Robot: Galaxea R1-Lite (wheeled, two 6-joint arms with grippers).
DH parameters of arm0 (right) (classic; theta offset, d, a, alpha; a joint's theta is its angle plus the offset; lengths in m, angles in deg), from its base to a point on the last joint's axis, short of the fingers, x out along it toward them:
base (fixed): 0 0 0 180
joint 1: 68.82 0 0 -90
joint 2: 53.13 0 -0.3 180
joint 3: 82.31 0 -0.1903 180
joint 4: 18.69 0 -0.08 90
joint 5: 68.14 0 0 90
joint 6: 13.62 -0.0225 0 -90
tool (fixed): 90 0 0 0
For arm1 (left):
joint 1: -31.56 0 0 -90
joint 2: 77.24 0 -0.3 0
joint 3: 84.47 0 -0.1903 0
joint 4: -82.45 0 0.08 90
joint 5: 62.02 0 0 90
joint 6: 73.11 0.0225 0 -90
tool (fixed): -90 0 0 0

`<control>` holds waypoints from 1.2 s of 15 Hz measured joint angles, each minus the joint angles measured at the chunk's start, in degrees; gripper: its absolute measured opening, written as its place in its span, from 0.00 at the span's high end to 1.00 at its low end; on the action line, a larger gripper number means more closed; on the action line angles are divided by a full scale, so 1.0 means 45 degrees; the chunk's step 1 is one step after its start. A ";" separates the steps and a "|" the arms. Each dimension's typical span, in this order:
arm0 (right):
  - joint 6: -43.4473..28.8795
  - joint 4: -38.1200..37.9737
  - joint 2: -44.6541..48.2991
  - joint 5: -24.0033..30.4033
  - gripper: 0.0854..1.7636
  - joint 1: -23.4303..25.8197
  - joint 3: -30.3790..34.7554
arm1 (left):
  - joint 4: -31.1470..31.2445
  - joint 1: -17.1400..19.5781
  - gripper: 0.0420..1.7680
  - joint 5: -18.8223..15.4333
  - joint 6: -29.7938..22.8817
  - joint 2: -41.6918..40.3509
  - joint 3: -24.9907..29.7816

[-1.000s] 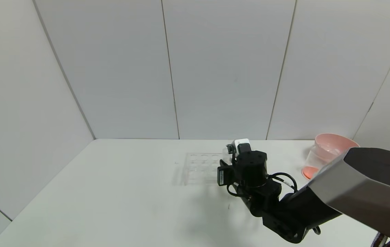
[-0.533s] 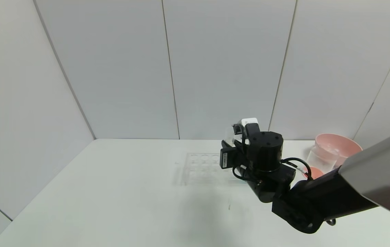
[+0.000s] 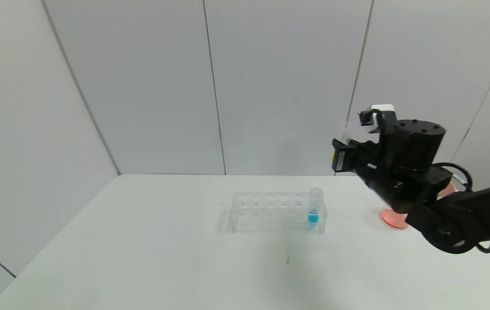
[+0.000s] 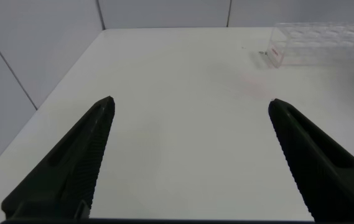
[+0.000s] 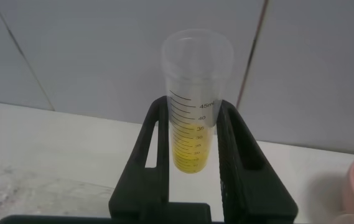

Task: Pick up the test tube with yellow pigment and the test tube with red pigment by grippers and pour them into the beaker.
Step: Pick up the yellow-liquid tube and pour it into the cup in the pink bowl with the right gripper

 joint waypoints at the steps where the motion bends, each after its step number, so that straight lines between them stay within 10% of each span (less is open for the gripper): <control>1: 0.0249 0.0233 0.0271 0.0815 0.74 0.0845 0.0436 | 0.0000 0.0000 0.00 0.0000 0.0000 0.0000 0.0000; 10: 0.3142 0.2828 0.0802 0.8168 0.74 0.8574 0.3094 | 0.0000 0.0000 0.00 0.0000 0.0000 0.0000 0.0000; 18: 0.8834 0.3722 -0.1138 0.9966 0.74 0.9929 0.2525 | 0.0000 0.0000 0.00 0.0000 0.0000 0.0000 0.0000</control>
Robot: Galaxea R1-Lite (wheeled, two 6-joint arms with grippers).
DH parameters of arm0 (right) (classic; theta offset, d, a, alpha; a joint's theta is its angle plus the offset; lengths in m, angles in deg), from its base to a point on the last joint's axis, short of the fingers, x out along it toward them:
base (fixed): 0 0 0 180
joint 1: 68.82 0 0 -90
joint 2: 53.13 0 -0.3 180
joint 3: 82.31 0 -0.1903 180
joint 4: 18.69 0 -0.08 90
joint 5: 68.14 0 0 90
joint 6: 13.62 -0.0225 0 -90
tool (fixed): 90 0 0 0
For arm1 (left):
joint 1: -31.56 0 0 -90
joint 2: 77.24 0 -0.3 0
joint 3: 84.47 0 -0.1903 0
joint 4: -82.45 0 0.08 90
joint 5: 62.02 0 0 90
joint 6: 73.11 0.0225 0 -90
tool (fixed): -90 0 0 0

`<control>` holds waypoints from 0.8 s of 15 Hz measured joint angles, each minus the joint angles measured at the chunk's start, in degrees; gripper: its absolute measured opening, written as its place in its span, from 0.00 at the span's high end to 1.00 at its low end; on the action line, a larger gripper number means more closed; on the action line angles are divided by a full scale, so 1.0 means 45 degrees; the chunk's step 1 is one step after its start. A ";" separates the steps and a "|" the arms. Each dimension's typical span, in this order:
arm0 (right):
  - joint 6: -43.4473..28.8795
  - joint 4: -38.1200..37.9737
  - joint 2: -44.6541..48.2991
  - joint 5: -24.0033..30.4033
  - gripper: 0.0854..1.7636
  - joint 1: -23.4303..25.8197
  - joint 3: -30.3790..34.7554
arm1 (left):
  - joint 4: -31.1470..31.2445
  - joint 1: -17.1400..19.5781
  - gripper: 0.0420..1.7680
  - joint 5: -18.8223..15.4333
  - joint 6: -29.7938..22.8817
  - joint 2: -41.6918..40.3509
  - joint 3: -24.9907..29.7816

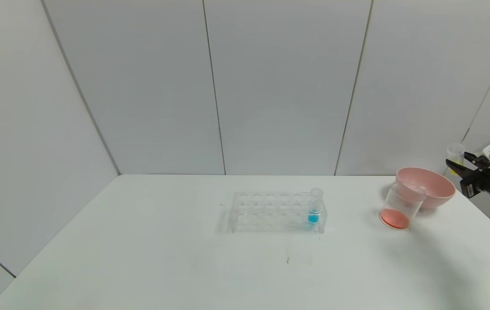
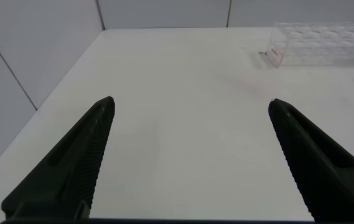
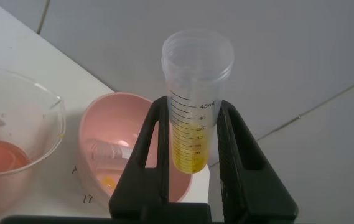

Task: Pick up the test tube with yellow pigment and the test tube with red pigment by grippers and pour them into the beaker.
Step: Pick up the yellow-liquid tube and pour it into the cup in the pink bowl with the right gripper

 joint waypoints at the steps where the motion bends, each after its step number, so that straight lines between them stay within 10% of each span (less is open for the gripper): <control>1: 0.0688 0.0000 -0.0098 0.0404 0.74 0.0024 -0.0008 | 0.0000 0.0000 0.00 0.0000 0.0005 0.0000 0.0000; 12: 0.6867 0.0135 -0.0301 0.1612 0.74 -0.0098 -0.0122 | 0.0000 0.0000 0.00 0.0000 0.0000 0.0000 0.0000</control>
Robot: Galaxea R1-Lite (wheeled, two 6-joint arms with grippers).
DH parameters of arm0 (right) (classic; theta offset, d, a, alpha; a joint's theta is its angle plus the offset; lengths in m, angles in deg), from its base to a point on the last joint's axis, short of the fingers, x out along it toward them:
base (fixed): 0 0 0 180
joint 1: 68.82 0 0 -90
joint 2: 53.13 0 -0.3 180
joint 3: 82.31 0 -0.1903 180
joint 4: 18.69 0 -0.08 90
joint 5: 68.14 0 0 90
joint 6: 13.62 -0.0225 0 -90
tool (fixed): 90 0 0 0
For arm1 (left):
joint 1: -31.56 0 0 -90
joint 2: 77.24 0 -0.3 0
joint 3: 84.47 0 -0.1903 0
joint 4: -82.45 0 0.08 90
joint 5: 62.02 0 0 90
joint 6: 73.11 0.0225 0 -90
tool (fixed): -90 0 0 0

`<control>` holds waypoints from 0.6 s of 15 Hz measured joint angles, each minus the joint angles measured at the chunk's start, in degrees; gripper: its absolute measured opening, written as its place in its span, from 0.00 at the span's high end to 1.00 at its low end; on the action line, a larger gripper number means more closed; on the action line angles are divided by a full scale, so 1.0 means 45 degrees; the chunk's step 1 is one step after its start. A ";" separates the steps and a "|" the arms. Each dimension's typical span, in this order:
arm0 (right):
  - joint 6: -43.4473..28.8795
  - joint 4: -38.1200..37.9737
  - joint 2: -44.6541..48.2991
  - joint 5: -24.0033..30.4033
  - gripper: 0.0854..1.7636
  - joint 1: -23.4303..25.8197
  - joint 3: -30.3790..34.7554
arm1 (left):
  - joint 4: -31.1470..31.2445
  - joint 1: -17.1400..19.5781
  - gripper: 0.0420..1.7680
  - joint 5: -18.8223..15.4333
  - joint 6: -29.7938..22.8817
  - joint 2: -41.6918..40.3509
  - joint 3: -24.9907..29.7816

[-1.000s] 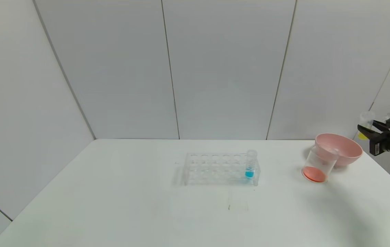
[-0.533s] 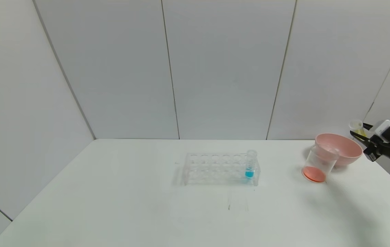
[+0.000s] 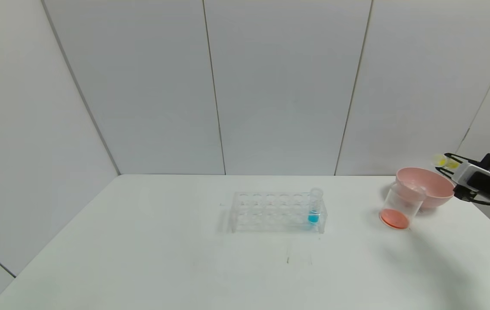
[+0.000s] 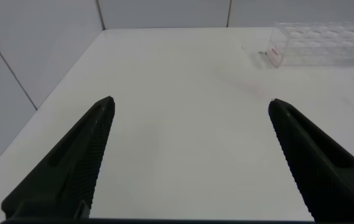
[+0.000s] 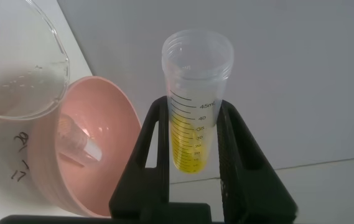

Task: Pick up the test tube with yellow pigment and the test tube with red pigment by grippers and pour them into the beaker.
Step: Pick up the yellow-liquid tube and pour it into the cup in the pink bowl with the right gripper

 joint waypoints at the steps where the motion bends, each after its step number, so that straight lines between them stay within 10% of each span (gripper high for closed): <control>1: 0.0615 0.0114 0.0000 0.0000 0.74 -0.0024 0.0000 | 0.0000 0.0000 0.00 0.0000 0.0005 0.0000 0.0000; 9: 0.2847 0.1132 -0.0073 -0.0030 0.74 -0.0563 0.0041 | 0.0000 0.0000 0.00 0.0000 0.0000 0.0000 0.0000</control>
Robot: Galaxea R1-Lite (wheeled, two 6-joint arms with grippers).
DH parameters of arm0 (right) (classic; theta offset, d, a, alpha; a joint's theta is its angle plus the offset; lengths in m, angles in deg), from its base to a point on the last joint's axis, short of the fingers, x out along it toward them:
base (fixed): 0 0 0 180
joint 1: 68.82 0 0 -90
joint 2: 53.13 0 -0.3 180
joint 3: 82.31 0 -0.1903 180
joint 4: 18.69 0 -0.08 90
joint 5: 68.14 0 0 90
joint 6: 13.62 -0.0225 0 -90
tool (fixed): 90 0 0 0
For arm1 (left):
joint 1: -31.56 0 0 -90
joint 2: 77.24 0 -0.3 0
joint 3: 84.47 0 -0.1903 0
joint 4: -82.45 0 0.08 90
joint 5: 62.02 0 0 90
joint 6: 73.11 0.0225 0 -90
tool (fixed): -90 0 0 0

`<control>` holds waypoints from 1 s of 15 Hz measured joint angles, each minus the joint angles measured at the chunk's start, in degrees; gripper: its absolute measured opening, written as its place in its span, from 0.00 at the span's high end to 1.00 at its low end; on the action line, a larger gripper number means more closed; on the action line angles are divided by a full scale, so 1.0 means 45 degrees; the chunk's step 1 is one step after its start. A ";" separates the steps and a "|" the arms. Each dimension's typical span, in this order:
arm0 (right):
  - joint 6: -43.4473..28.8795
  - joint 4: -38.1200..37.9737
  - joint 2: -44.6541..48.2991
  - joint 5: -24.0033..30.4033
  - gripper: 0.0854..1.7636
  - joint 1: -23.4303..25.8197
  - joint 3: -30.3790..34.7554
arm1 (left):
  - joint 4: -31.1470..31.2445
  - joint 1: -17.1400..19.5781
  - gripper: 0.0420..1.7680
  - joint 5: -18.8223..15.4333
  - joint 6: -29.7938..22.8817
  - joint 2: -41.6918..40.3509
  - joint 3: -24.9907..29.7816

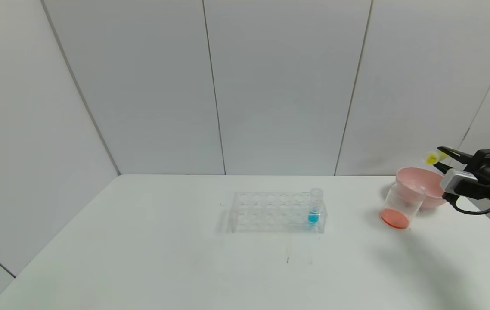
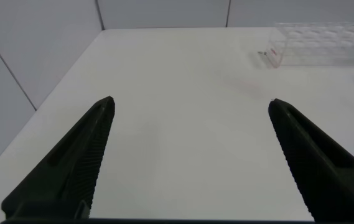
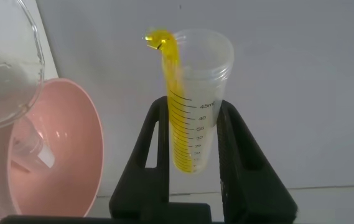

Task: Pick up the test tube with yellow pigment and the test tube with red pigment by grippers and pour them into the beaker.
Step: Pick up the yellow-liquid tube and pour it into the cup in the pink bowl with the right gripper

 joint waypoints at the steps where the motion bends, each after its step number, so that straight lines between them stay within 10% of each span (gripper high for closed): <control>1: 0.0141 0.0005 -0.0008 -0.0038 0.74 -0.0003 0.0003 | 0.0000 0.0000 0.00 0.0000 0.0000 0.0000 0.0000; 15: 0.1514 -0.0051 -0.0008 -0.0664 0.74 0.0103 0.0062 | 0.0000 0.0000 0.00 0.0000 0.0000 0.0000 0.0000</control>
